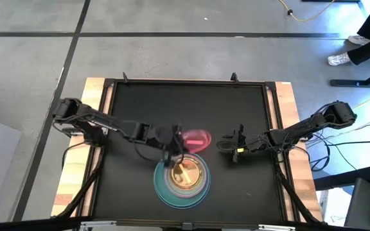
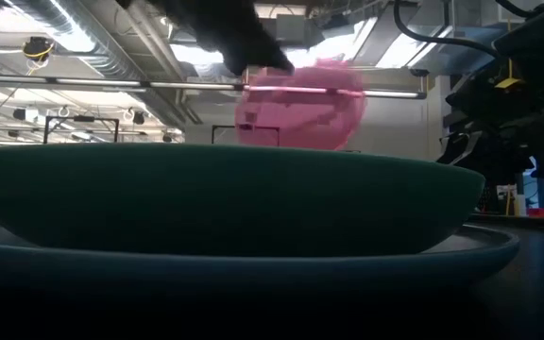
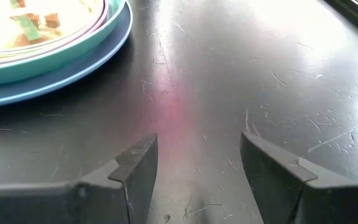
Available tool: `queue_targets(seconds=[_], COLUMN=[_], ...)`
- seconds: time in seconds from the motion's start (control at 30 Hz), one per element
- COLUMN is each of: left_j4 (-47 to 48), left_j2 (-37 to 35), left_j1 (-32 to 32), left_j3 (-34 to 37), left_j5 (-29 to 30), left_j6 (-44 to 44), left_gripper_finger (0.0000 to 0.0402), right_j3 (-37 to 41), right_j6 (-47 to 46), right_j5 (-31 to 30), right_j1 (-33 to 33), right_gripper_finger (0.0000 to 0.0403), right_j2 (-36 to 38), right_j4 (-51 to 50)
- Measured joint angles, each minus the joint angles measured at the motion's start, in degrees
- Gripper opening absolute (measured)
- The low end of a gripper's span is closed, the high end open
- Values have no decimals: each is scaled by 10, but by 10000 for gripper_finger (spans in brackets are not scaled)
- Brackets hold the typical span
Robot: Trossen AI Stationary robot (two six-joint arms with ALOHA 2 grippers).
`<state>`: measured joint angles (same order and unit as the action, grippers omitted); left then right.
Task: Stack plastic plates
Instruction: Stack the light pink plate on top of the orange plate, then return to Home Position
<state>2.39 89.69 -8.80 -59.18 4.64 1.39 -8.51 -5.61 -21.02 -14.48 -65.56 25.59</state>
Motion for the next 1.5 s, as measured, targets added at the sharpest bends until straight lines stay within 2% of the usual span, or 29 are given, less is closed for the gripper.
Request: queue_targets(seconds=[0.23, 0.5, 0.7, 0.87, 1.1, 1.27, 1.33, 1.5], left_j4=[-2, -9, -3, -5, -5, 47, 92, 194], left_j2=[-4, 2, 18, 33, 39, -1, -26, -86], left_j1=[-75, -132, -154, -154, -139, -126, -125, -130], left_j3=[0, 0, 0, 0, 0, 0, 0, 0], left_j5=[-61, -51, 8, 8, 17, -9, 17, 151], left_j6=[-82, -89, -88, -94, -127, -129, -128, -113], left_gripper_finger=[8, 3, 12, 37, 106, 140, 142, 129], right_j3=[0, 0, 0, 0, 0, 0, 0, 0], right_j6=[0, 0, -1, -1, -1, -1, -1, -2], right_j5=[0, 0, 0, 0, 0, 0, 1, -5], right_j1=[0, 0, 0, 0, 0, 0, -1, -1], right_gripper_finger=[220, 220, 220, 220, 220, 220, 220, 220], right_j2=[0, 0, 0, 0, 0, 0, 0, 0], right_j4=[0, 0, 1, 4, 3, 1, 1, -5])
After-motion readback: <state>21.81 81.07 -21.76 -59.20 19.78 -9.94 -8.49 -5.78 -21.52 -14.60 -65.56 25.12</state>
